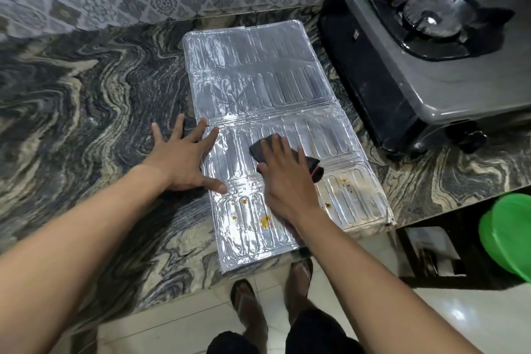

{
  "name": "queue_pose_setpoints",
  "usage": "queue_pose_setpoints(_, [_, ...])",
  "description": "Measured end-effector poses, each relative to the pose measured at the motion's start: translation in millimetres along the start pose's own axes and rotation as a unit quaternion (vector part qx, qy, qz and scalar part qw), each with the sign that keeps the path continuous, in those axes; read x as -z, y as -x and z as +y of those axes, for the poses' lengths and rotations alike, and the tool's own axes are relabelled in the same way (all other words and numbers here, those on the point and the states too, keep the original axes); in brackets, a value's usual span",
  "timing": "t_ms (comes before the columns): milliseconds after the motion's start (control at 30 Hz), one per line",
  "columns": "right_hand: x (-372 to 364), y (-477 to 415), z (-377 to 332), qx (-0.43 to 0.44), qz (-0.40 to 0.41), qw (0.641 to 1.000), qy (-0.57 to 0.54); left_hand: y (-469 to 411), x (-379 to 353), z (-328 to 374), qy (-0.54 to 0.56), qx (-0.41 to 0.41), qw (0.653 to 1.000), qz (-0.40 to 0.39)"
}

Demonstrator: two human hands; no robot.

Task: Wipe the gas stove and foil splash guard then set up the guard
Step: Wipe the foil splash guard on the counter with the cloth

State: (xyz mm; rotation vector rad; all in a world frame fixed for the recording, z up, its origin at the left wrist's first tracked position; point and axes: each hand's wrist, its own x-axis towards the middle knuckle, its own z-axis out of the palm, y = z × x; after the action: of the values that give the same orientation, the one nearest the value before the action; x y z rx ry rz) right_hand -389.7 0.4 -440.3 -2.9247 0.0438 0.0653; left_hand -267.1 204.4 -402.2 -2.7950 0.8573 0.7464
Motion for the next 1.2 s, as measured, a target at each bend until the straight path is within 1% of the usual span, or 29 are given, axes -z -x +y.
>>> queue_pose_setpoints(133, [2, -1, 7, 0.014, -0.009, 1.0, -0.013, 16, -9, -1, -0.04, -0.047, 0.996, 0.06])
queue_pose_setpoints(267, [0, -1, 5, 0.013, -0.004, 1.0, -0.015, 29, -21, -8, -0.023, -0.033, 0.999, 0.03])
queue_pose_setpoints(400, [-2, -5, -3, 0.008, 0.012, 1.0, -0.019, 26, -18, -6, -0.017, -0.03, 0.999, 0.008])
queue_pose_setpoints(467, [-6, -9, -13, 0.038, 0.006, 0.999, -0.02, 25, -19, -5, -0.018, -0.029, 0.999, 0.003])
queue_pose_setpoints(567, [-9, -14, -30, 0.11, -0.027, 0.993, -0.023, 26, -22, -8, -0.021, -0.027, 0.999, -0.008])
queue_pose_setpoints(700, [-8, -8, -23, 0.2, -0.061, 0.978, -0.022, 25, -21, -7, -0.021, -0.023, 0.999, -0.015])
queue_pose_setpoints(767, [-5, 1, -18, 0.228, -0.073, 0.971, -0.026, 25, -21, -7, -0.019, -0.019, 0.999, -0.017])
queue_pose_setpoints(933, [-6, 37, -8, 0.265, -0.096, 0.959, -0.017, 25, -20, -7, -0.023, -0.016, 0.999, -0.016])
queue_pose_setpoints(1000, [-6, 46, -2, 0.268, -0.104, 0.958, -0.015, 25, -20, -8, -0.021, -0.013, 1.0, -0.015])
queue_pose_setpoints(1100, [-3, 46, 2, 0.251, -0.112, 0.961, -0.023, 25, -20, -8, -0.013, -0.009, 1.0, -0.019])
queue_pose_setpoints(1200, [1, 37, 12, 0.198, -0.115, 0.973, -0.041, 25, -19, -7, -0.011, -0.005, 1.0, -0.024])
